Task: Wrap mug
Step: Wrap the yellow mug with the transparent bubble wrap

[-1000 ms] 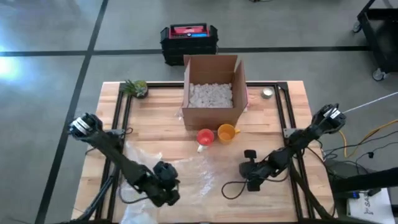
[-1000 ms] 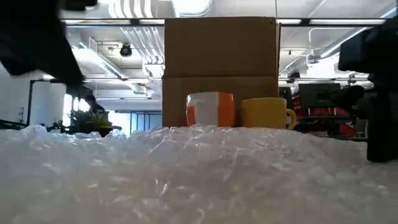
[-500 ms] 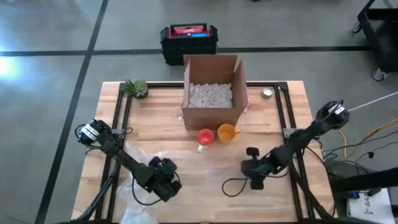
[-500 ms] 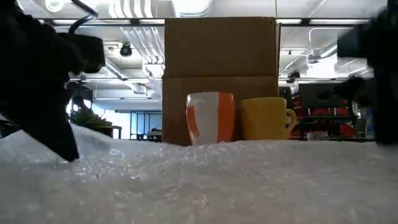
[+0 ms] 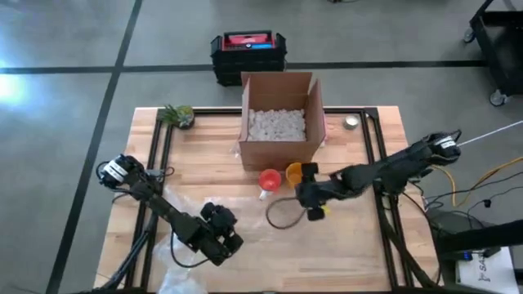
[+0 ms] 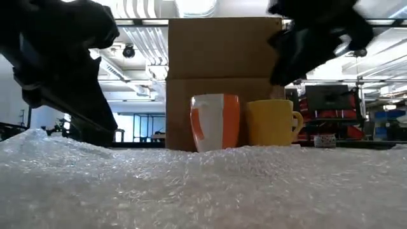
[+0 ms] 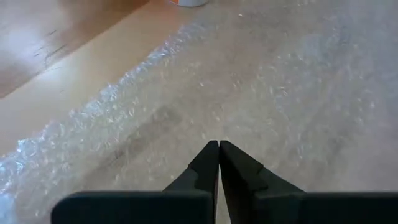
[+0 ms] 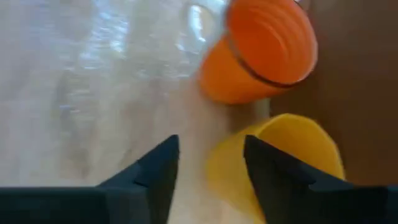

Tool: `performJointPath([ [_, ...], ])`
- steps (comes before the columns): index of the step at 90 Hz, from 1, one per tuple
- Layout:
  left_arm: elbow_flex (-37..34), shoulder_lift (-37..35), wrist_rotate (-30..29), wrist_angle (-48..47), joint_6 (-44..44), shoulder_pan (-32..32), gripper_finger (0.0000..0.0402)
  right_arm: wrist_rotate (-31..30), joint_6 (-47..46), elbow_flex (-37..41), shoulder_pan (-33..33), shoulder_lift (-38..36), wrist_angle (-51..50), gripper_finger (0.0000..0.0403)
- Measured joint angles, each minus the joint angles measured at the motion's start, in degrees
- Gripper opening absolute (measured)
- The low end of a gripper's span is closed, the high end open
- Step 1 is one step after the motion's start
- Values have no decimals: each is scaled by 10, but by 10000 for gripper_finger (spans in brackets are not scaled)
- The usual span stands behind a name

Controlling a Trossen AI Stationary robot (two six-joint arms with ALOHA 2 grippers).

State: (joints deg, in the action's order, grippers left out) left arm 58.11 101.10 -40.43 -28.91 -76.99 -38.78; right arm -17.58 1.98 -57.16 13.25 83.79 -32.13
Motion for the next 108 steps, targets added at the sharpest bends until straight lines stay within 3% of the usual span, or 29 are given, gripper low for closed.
performJointPath([
  [14,0,0,0,4,10,-1,0,0,-1,-44,-30,56,-74,231],
  [27,0,-1,0,12,20,-1,0,2,-3,-61,-40,108,-110,221],
  [37,0,-1,1,13,20,-1,0,22,-3,-76,-39,128,-114,170],
  [52,0,-1,1,15,20,-1,0,27,4,-95,-39,132,-141,37],
  [57,-1,-1,1,18,27,-1,0,32,7,-98,-39,122,-155,15],
  [71,-1,-1,1,21,31,-1,0,41,-26,-136,-15,72,-210,15],
  [82,-1,-1,1,24,29,-1,0,94,-64,-145,30,31,-235,6],
  [97,-1,-1,-1,29,29,-1,0,107,-101,-139,109,18,-185,7],
  [108,-1,-1,-1,31,30,-1,0,107,-96,-137,151,57,-96,7],
])
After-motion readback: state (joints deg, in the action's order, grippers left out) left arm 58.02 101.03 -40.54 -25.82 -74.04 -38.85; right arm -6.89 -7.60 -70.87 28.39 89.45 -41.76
